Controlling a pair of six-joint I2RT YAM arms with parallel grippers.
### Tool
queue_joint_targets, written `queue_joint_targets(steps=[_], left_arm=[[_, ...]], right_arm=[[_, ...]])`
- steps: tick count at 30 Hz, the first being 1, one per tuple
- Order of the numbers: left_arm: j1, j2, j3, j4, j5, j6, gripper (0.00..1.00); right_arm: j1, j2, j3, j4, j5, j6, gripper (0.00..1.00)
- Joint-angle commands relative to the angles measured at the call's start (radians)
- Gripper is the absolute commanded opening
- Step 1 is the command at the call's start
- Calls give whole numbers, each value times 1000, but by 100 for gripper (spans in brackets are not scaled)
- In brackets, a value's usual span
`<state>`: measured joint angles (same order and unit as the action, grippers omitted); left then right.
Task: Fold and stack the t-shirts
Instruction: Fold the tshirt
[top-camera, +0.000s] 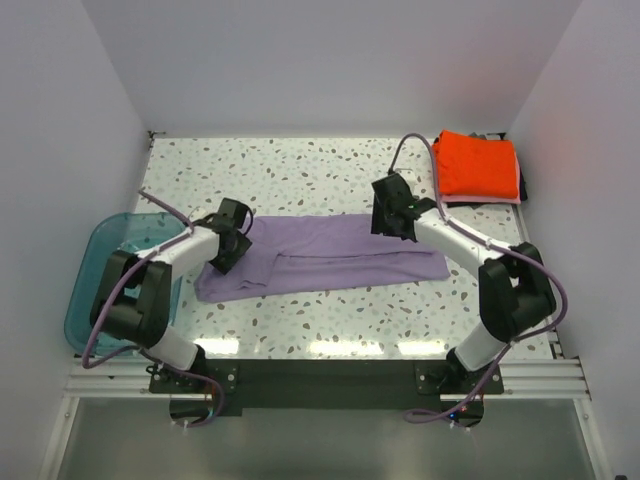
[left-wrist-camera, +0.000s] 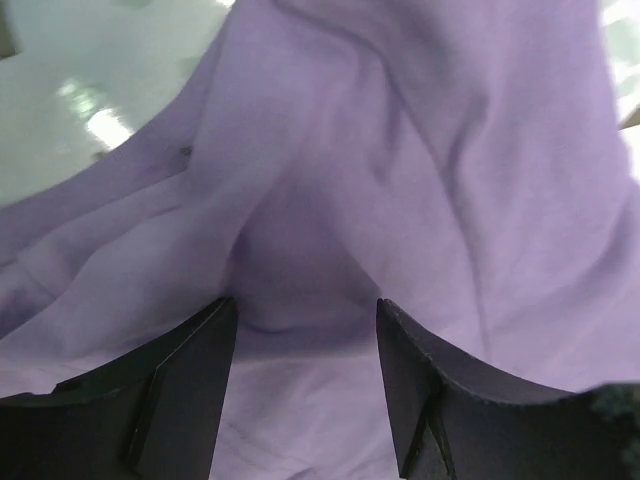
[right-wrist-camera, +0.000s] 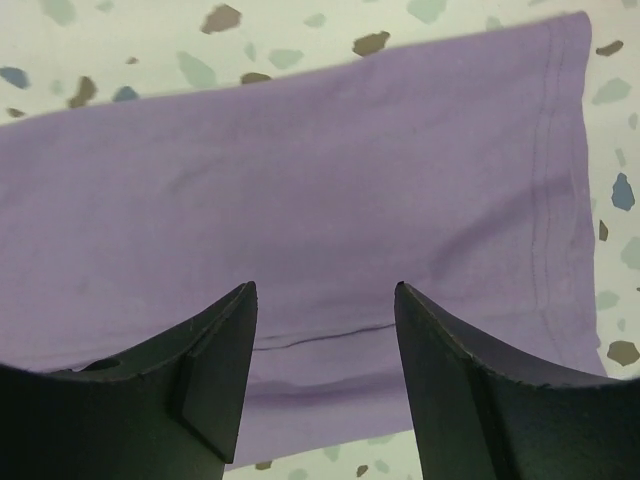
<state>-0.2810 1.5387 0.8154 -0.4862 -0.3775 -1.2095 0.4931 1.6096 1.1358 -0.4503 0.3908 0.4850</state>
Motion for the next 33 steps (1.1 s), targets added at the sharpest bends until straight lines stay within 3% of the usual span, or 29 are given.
queue_joint_targets(steps=[1, 8, 14, 16, 20, 21, 24, 28, 33], left_arm=[[9, 78, 97, 31, -31, -68, 63], [60, 332, 293, -9, -47, -4, 62], [91, 518, 534, -40, -84, 114, 63], [98, 570, 655, -31, -66, 207, 63], [100, 760, 908, -25, -8, 396, 65], [98, 791, 954, -6, 23, 440, 65], [95, 883, 1125, 69, 153, 597, 68], [82, 948, 1215, 216, 370, 769, 80], [74, 1000, 1346, 262, 545, 789, 87]], right_arm=[[-40, 59, -4, -16, 46, -28, 61], [-76, 173, -53, -15, -24, 0, 61], [-64, 67, -281, 103, -222, 107, 60], [13, 12, -350, 163, -274, 198, 60], [313, -73, -445, 232, -241, 430, 60], [443, -70, -447, 280, -234, 482, 60], [647, 1, -397, 378, -213, 633, 60], [719, 104, -214, 346, -193, 569, 63], [716, 108, -61, 238, -141, 475, 72]])
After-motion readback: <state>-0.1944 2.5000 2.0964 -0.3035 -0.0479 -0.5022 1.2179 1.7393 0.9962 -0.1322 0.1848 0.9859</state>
